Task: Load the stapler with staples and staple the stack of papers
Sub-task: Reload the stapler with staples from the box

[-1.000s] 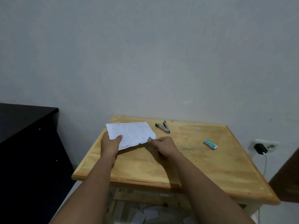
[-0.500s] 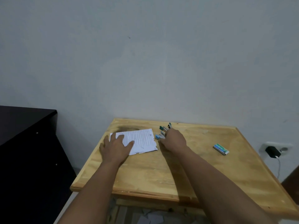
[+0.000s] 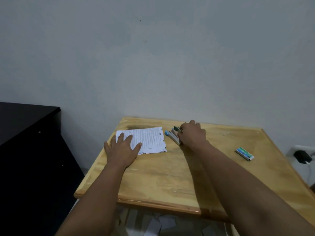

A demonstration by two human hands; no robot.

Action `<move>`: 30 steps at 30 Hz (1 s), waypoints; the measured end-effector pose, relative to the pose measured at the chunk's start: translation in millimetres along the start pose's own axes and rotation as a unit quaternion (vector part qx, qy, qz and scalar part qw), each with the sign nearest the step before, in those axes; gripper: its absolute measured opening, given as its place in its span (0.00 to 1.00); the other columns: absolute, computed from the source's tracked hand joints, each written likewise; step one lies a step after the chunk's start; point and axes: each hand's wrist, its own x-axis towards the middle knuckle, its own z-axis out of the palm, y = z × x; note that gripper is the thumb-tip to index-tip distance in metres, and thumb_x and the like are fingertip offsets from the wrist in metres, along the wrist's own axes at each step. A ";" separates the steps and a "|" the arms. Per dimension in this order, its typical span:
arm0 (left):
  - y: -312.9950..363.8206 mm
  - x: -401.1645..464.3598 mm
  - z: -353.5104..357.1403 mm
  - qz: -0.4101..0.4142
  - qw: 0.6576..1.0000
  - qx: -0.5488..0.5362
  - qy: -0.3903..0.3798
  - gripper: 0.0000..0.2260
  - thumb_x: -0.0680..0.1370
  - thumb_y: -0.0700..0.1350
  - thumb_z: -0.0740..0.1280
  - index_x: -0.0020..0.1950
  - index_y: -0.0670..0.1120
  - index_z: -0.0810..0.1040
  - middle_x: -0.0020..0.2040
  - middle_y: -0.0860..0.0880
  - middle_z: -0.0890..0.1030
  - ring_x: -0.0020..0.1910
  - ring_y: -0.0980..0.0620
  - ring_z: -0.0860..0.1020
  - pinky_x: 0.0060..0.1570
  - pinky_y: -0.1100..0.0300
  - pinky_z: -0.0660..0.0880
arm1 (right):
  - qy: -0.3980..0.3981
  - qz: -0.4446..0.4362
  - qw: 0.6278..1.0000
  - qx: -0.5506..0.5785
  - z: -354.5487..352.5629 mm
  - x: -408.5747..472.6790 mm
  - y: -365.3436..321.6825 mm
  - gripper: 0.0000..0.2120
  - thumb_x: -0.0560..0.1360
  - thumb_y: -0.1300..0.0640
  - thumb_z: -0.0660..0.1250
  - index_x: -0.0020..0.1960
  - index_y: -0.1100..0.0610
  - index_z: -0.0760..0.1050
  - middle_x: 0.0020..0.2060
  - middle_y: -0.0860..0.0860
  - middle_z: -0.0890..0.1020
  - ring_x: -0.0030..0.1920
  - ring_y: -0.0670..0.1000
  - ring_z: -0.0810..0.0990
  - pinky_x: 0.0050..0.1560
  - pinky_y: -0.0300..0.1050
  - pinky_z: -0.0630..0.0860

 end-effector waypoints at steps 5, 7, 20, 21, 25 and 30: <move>5.0 -4.3 -1.5 0.014 0.997 0.025 0.065 0.32 0.82 0.68 0.56 0.81 0.53 0.66 0.83 0.45 0.63 0.83 0.37 0.52 0.77 0.31 0.46 | -0.018 0.008 1.000 0.019 -8.5 -5.1 27.7 0.11 0.80 0.56 0.63 0.55 0.51 0.84 0.46 0.51 0.82 0.44 0.55 0.81 0.41 0.45 0.78; 13.8 -7.5 -3.5 0.027 0.992 0.004 0.125 0.28 0.82 0.64 0.61 0.78 0.51 0.71 0.80 0.44 0.68 0.82 0.36 0.55 0.76 0.32 0.48 | -0.001 0.025 0.999 0.044 -13.3 -15.0 39.8 0.11 0.80 0.55 0.64 0.53 0.51 0.86 0.45 0.50 0.83 0.43 0.54 0.81 0.38 0.44 0.76; 133.2 -89.7 -38.8 -0.037 0.790 -0.594 -0.150 0.14 0.79 0.55 0.73 0.51 0.44 0.84 0.41 0.43 0.87 0.34 0.47 0.83 0.35 0.53 0.79 | 0.159 -0.103 0.955 0.226 -11.3 -156.2 30.4 0.13 0.81 0.47 0.68 0.62 0.50 0.84 0.51 0.44 0.76 0.44 0.47 0.78 0.43 0.49 0.80; 136.2 -96.2 -40.5 -0.037 0.797 -0.584 -0.148 0.11 0.81 0.52 0.71 0.51 0.44 0.83 0.40 0.43 0.88 0.34 0.47 0.85 0.37 0.52 0.81 | 0.160 -0.109 0.952 0.236 -7.9 -163.0 29.1 0.13 0.81 0.47 0.67 0.62 0.50 0.84 0.51 0.44 0.76 0.44 0.47 0.78 0.43 0.49 0.80; 134.4 -112.0 -51.0 -0.022 0.841 -0.530 -0.110 0.04 0.83 0.44 0.68 0.51 0.47 0.82 0.41 0.47 0.88 0.35 0.53 0.86 0.34 0.56 0.83 | 0.151 -0.108 0.934 0.306 -4.3 -171.7 29.4 0.11 0.81 0.46 0.69 0.57 0.50 0.84 0.52 0.43 0.78 0.45 0.44 0.80 0.45 0.47 0.82; 128.5 -117.7 -53.8 0.022 0.838 -0.537 -0.094 0.03 0.83 0.43 0.69 0.51 0.49 0.81 0.45 0.48 0.88 0.41 0.52 0.87 0.43 0.45 0.87 | 0.119 0.013 0.877 0.465 -11.9 -159.6 23.3 0.11 0.78 0.54 0.74 0.56 0.47 0.74 0.47 0.45 0.83 0.46 0.46 0.84 0.46 0.49 0.84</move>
